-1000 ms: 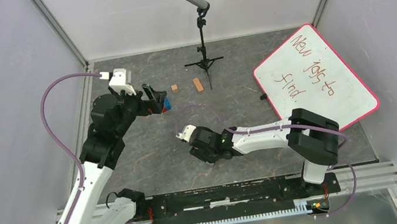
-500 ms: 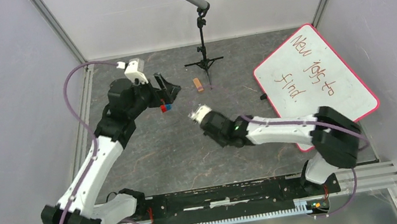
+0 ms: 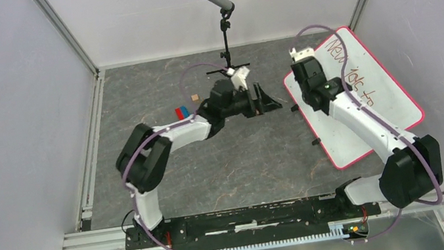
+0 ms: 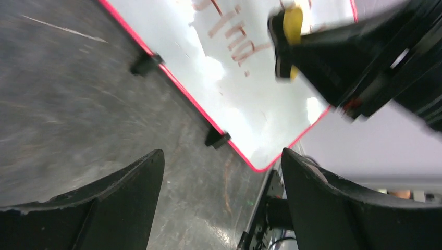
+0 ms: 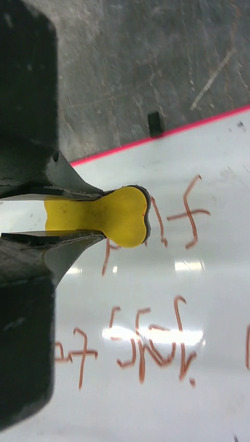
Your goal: Erase the whiteboard
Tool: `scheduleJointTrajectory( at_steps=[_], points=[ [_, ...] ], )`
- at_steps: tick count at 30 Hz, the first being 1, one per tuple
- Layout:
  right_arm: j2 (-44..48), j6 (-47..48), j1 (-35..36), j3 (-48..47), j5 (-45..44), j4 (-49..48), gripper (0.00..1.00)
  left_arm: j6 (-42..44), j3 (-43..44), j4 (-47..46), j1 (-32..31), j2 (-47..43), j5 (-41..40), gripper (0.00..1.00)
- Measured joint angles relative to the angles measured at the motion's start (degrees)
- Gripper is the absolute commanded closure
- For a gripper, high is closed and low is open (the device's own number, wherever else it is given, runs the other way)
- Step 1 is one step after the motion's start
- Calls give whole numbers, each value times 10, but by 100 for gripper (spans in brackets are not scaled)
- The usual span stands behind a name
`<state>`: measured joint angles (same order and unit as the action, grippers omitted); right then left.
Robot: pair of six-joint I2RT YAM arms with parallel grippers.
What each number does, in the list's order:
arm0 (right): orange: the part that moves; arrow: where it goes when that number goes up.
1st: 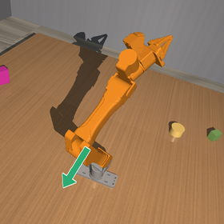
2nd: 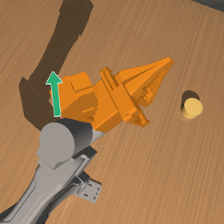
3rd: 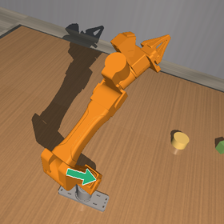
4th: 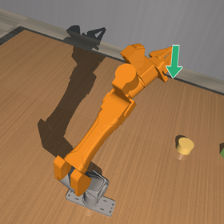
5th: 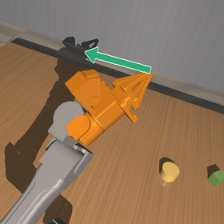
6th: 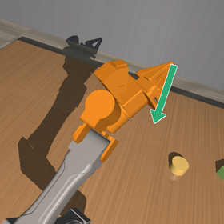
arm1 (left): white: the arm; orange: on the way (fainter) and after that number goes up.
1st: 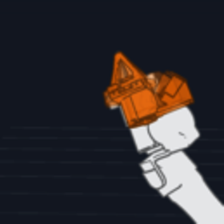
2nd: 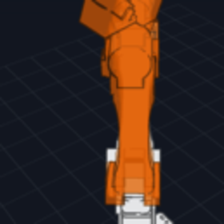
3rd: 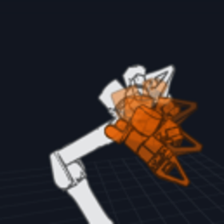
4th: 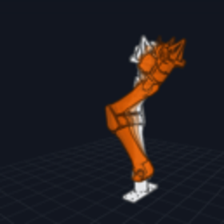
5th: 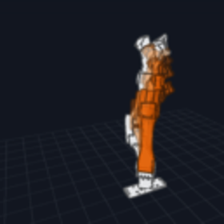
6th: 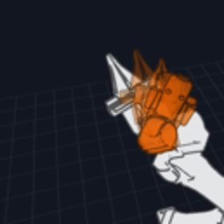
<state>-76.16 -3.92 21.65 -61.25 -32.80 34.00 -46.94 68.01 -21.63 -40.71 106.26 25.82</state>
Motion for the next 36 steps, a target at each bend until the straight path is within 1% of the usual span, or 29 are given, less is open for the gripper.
scheduleJointTrajectory(
  at_steps=[4,6,10,11,13,19,20,25,29,32,36],
  points=[
    [-13,29,-42,-47,-10,25,85,-2,13,-69,-56,69,40,11],
    [-22,44,-56,-63,-16,34,85,10,26,-83,-82,95,59,12],
    [-55,59,-67,-84,-29,45,84,25,60,-91,-117,136,71,13],
    [-63,61,-67,-84,-33,48,80,25,65,-95,-121,144,73,14],
    [-78,66,-67,-83,-38,56,69,24,78,-100,-129,162,71,22],
    [-83,71,-66,-77,-61,64,39,-20,138,-81,-135,225,32,22],
    [-85,72,-67,-77,-63,65,37,-34,142,-81,-135,233,26,22],
    [-98,73,-66,-77,-62,66,37,-109,160,-103,-133,277,7,25],
    [-102,72,-66,-77,-62,65,38,-143,167,-98,-133,295,-16,30],
    [-102,69,-67,-76,-57,62,39,-162,179,-92,-133,300,-38,37],
    [-103,54,-66,-57,-48,51,39,-197,209,-86,-133,314,-63,39]
  ],
)
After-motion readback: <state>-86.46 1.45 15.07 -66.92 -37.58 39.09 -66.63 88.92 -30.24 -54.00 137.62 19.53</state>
